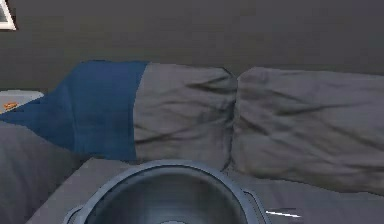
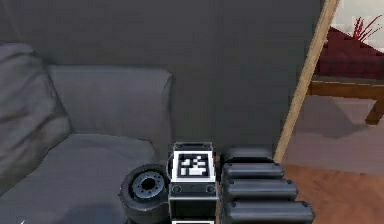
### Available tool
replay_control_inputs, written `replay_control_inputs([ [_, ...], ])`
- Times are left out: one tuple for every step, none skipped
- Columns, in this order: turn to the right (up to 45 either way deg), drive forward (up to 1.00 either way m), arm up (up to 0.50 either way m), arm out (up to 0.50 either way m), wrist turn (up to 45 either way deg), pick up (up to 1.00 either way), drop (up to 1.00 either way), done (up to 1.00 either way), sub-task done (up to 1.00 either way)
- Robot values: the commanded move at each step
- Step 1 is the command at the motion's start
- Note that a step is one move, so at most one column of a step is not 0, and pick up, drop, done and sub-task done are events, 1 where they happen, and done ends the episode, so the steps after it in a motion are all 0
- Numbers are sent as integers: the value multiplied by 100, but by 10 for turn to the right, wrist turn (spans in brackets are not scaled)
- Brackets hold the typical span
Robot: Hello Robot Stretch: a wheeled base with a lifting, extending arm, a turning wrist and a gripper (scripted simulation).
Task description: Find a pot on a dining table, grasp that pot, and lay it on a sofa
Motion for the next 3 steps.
replay_control_inputs([
  [390, 0, 0, 0, 0, 0, 0, 0, 0],
  [-450, 0, 0, 0, 0, 0, 0, 0, 0],
  [-60, 0, 0, 0, 0, 0, 0, 0, 0],
])
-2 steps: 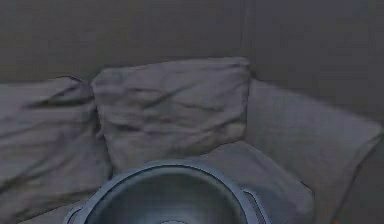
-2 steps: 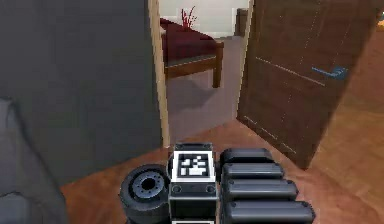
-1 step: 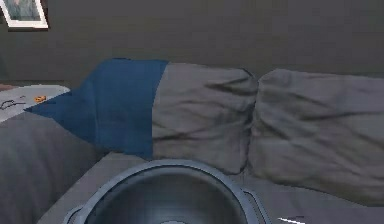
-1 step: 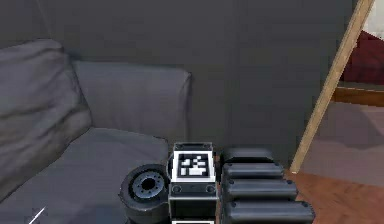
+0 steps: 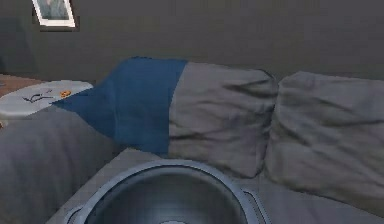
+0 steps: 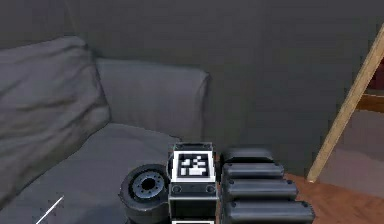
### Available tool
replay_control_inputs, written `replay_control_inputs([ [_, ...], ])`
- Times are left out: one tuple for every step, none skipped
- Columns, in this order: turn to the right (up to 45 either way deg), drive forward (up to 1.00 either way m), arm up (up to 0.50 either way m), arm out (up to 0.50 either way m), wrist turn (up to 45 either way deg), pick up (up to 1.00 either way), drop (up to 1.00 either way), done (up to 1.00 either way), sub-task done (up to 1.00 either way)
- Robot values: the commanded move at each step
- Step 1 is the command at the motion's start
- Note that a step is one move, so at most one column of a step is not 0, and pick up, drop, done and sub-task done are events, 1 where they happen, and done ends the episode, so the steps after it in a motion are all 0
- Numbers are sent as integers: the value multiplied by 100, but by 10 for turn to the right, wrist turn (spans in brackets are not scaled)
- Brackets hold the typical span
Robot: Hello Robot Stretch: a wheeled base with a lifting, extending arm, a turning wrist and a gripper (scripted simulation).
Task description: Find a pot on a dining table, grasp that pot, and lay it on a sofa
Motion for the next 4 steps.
replay_control_inputs([
  [-30, 0, 0, 0, 0, 0, 0, 0, 0],
  [450, 0, 0, 0, 0, 0, 0, 0, 0],
  [30, 0, 0, 0, 0, 0, 0, 0, 0],
  [390, 0, 0, 0, 0, 0, 0, 0, 0],
])
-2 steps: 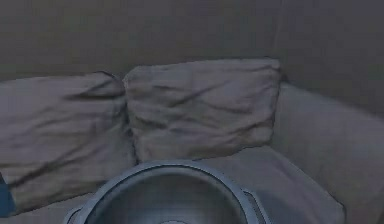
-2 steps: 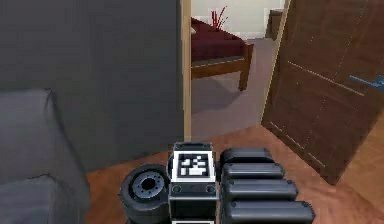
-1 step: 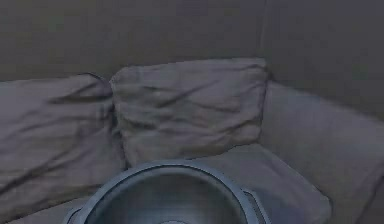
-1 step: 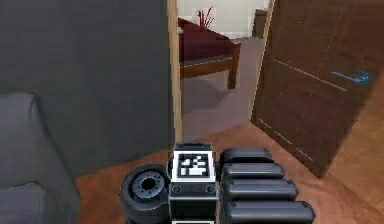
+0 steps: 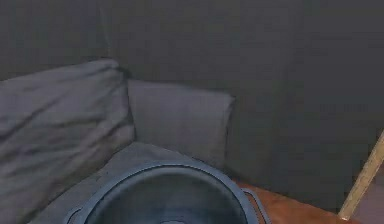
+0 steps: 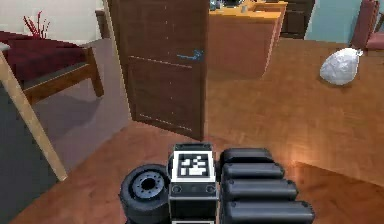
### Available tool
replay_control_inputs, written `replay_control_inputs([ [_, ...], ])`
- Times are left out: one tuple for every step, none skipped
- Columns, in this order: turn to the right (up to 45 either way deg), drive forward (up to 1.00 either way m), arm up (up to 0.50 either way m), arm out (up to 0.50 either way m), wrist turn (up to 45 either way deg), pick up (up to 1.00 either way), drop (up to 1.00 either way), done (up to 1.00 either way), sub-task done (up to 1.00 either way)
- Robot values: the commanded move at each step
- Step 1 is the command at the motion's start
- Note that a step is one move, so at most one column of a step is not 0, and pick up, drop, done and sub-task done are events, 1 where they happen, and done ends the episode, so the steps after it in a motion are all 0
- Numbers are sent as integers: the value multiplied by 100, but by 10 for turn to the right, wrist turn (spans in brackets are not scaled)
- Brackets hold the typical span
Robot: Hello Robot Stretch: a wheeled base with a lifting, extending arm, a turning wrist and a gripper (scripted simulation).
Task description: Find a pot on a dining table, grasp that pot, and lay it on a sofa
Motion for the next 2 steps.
replay_control_inputs([
  [0, 15, 0, 0, 0, 0, 0, 0, 0],
  [-450, 0, 0, 0, 0, 0, 0, 0, 0],
])
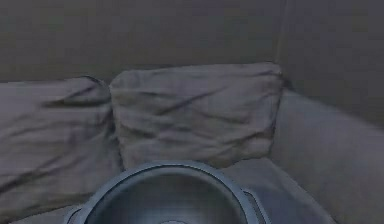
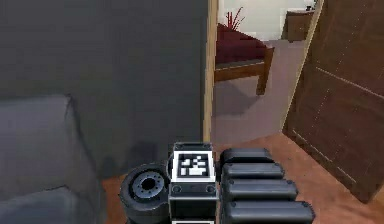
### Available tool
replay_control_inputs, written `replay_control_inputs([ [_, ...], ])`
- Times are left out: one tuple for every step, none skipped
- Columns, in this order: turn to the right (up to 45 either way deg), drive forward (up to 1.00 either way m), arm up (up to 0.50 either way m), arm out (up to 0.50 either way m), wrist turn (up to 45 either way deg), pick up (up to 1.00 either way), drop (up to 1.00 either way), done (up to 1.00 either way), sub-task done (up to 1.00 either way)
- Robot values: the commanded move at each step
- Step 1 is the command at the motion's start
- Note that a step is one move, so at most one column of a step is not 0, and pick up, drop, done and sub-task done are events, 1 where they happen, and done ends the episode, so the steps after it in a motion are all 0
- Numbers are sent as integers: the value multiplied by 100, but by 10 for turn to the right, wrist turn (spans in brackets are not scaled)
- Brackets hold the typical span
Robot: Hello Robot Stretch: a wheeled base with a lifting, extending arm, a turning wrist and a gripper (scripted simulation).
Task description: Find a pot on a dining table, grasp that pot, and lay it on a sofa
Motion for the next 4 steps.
replay_control_inputs([
  [-450, 0, 0, 0, 0, 0, 0, 0, 0],
  [-270, 0, 0, 0, 0, 0, 0, 0, 0],
  [0, 0, 0, 24, 0, 0, 0, 0, 0],
  [0, 0, 0, 0, 390, 0, 0, 0, 0],
])
